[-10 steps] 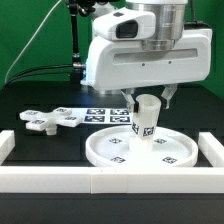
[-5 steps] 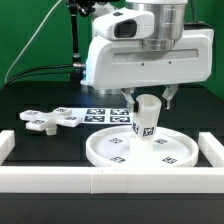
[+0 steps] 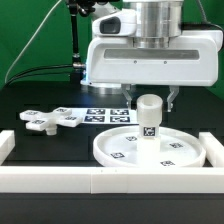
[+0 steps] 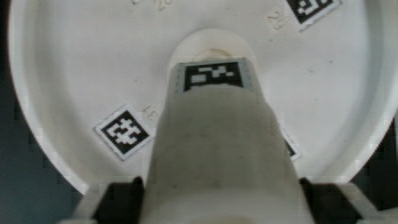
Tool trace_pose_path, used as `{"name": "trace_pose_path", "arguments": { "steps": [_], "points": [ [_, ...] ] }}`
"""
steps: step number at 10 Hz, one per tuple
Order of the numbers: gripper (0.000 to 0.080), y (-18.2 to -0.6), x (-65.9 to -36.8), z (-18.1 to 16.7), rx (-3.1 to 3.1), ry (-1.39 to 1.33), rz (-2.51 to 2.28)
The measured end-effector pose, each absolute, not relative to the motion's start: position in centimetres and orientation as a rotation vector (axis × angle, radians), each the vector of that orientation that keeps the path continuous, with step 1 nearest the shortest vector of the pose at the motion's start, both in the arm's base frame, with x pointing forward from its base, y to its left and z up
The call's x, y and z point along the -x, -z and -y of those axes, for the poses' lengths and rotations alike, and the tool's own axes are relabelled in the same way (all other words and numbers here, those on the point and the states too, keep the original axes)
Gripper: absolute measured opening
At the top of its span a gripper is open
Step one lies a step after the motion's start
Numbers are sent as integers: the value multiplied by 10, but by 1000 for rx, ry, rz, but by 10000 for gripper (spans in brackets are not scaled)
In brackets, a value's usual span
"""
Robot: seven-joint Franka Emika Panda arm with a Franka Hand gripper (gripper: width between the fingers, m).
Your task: Assemble round table
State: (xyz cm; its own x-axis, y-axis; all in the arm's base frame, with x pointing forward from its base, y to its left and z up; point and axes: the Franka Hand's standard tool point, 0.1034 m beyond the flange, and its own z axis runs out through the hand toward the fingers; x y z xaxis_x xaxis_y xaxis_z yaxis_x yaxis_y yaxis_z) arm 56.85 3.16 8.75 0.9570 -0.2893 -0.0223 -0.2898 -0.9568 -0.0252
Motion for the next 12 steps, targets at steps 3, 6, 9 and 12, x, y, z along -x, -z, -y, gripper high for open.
{"name": "trace_pose_path", "arguments": {
  "steps": [3, 6, 9, 12],
  "points": [
    [412, -88, -561, -30, 2967, -3, -917],
    [412, -87, -558, -42, 2801, -34, -1294],
    [412, -86, -559, -42, 2594, -81, -1589],
    [412, -84, -564, -40, 2438, -103, -1784]
  ]
}}
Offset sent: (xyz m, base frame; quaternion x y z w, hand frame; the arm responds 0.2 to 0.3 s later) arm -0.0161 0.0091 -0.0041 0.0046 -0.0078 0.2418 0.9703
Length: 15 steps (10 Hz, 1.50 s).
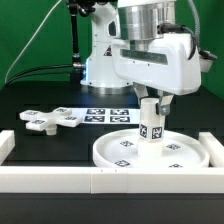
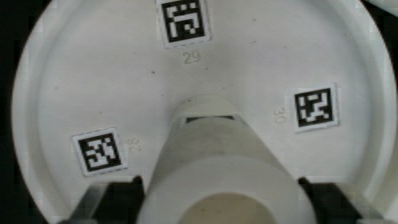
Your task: Assemble round table
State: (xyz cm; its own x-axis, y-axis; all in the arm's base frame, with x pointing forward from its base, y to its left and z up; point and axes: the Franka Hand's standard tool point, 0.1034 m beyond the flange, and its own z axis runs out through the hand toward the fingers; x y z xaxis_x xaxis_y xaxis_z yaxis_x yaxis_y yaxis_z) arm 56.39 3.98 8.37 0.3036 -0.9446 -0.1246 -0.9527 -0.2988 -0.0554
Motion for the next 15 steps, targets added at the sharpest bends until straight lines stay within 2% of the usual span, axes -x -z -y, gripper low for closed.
{"name": "trace_pose_path", "arguments": {
  "steps": [1, 3, 5, 9, 15],
  "points": [
    [412, -84, -564, -41, 2429, -105, -1796],
    [615, -84, -564, -41, 2510, -95, -1680],
    [643, -86, -573, -46, 2609, -65, -1514],
    [649, -86, -574, -46, 2813, -31, -1072],
    [649, -84, -573, -32, 3019, 33, -60]
  ]
}}
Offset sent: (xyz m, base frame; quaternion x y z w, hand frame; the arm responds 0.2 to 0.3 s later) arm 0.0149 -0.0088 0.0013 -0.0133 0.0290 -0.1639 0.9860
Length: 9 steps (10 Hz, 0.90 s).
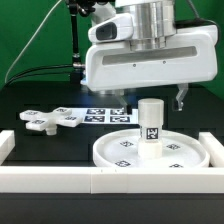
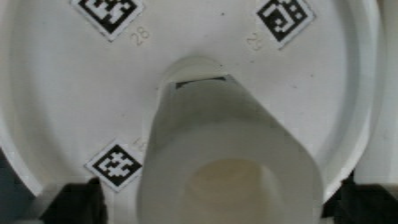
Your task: Assemble round table
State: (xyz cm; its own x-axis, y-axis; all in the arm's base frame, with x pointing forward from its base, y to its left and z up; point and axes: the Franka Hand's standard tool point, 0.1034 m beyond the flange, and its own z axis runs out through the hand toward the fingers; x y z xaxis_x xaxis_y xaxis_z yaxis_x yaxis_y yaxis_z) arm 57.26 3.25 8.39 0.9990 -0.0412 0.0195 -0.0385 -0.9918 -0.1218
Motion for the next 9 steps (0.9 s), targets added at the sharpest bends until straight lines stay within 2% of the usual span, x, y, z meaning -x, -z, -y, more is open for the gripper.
{"name": "trace_pose_path", "arguments": {
  "steps": [9],
  "points": [
    [649, -76, -559, -35, 2863, 46, 1144]
  ]
}}
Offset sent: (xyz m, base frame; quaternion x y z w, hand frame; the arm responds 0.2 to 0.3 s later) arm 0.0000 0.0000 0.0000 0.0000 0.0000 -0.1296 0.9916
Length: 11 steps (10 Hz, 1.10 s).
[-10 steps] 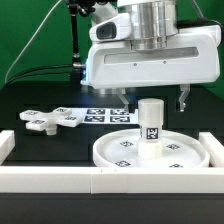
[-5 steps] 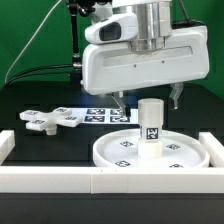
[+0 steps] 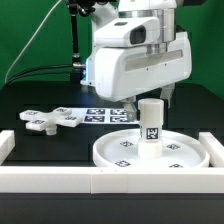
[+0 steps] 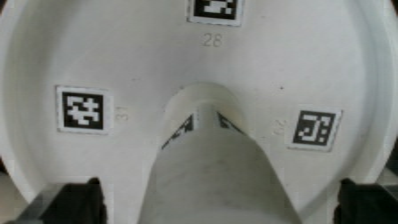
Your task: Assemble round table
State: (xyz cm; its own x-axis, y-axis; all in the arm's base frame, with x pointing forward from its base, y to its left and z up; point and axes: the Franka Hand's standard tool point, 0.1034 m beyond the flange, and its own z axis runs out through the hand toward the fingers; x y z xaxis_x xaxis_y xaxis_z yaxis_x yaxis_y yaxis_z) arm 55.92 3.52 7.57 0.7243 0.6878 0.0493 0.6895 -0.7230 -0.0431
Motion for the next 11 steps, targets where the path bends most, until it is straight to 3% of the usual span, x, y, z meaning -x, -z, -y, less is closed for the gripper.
{"name": "trace_pose_path", "arguments": {
  "steps": [11],
  "points": [
    [649, -78, -560, -46, 2259, -21, 2229]
  ]
}}
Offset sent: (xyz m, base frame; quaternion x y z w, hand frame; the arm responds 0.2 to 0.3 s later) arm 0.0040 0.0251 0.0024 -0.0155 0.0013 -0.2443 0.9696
